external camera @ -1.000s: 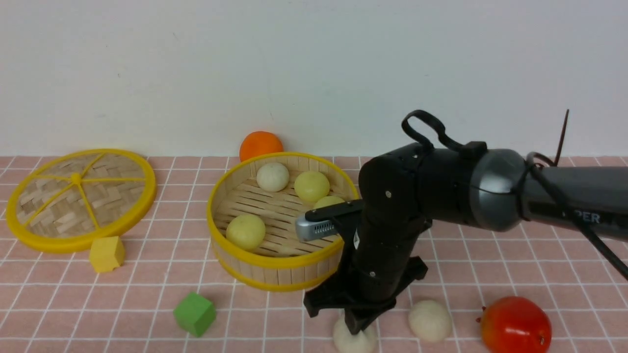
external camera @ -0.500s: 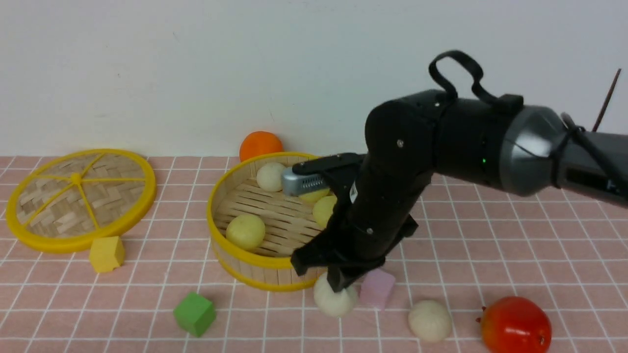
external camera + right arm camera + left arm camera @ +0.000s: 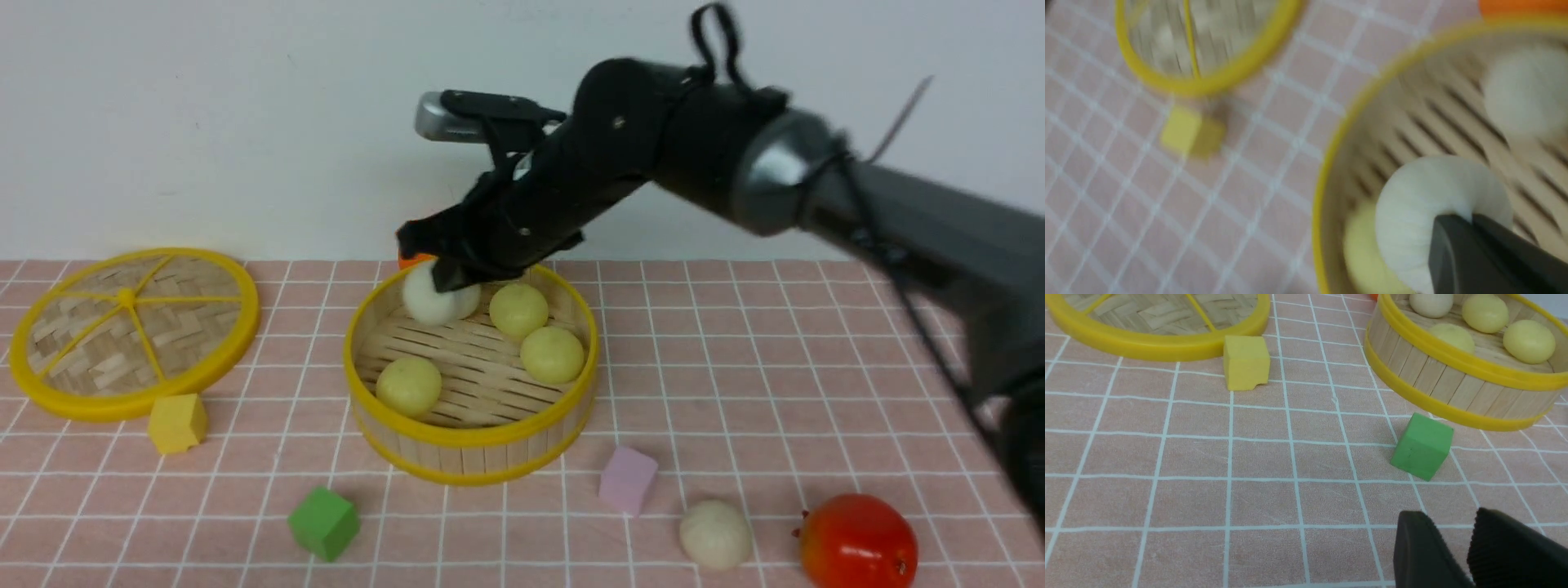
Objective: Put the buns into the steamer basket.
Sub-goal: Use the right arm to put the steamed stuffed bun into the steamer, then use the right arm to grab a steamed stuffed bun
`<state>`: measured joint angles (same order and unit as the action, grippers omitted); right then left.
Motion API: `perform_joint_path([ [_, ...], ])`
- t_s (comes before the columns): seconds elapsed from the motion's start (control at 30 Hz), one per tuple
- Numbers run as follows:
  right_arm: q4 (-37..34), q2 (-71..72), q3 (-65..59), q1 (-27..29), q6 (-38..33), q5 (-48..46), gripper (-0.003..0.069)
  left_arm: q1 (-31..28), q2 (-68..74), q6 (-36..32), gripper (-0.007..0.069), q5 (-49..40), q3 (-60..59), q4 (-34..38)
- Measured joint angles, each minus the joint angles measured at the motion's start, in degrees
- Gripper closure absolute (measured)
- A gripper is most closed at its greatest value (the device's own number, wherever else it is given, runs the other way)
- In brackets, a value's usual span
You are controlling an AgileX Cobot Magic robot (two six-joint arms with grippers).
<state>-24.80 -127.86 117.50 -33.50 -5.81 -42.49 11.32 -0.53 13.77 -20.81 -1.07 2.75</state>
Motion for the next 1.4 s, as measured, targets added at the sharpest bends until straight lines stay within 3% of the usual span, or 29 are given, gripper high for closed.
perform_joint_path([
  [0.2, -2.4, -9.4, 7.8, 0.0, -0.2, 2.1, 0.0644, 0.0, 0.0, 0.0, 0.0386, 0.0, 0.0, 0.0],
  [0.6, -5.0, -12.7, 8.8, 0.0, -0.1, 3.3, 0.0638, 0.0, 0.0, 0.0, 0.0385, 0.0, 0.0, 0.0],
  [0.7, -5.0, -12.8, 8.9, 0.0, 0.6, 3.5, 0.0593, 0.0, 0.0, 0.0, 0.0385, 0.0, 0.0, 0.0],
  [0.8, -5.0, -12.6, 9.2, 0.0, 0.8, 2.1, 0.0467, 0.0, 0.0, 0.0, 0.0385, 0.0, 0.0, 0.0],
  [0.83, -4.8, -12.6, 9.3, 0.0, 0.8, 1.8, 0.0458, 0.0, 0.0, 0.0, 0.0385, 0.0, 0.0, 0.0],
  [0.87, -3.9, -11.7, 10.0, 0.1, 0.9, -1.4, 0.0393, 0.0, 0.0, 0.0, 0.0385, 0.0, 0.0, 0.0],
  [0.93, -0.5, -9.2, 11.1, 0.2, 1.2, -6.5, 0.0302, 0.0, 0.0, 0.0, 0.0385, 0.0, 0.0, 0.0],
  [1.0, 1.7, -7.4, 11.4, 0.3, 1.6, -9.2, 0.0276, 0.0, 0.0, 0.0, 0.0385, 0.0, 0.0, 0.0],
  [1.03, 6.5, -3.8, 12.0, 0.6, 2.5, -14.0, 0.0252, 0.0, 0.0, 0.0, 0.0385, 0.0, 0.0, 0.0],
  [1.2, 18.1, 7.6, 10.0, 1.2, 7.5, -25.8, 0.027, 0.0, 0.0, 0.0, 0.0385, 0.0, 0.0, 0.0],
  [1.4, 20.9, 20.0, -8.4, 1.2, 10.5, -25.6, 0.0382, 0.0, 0.0, 0.0, 0.0385, 0.0, 0.0, 0.0],
])
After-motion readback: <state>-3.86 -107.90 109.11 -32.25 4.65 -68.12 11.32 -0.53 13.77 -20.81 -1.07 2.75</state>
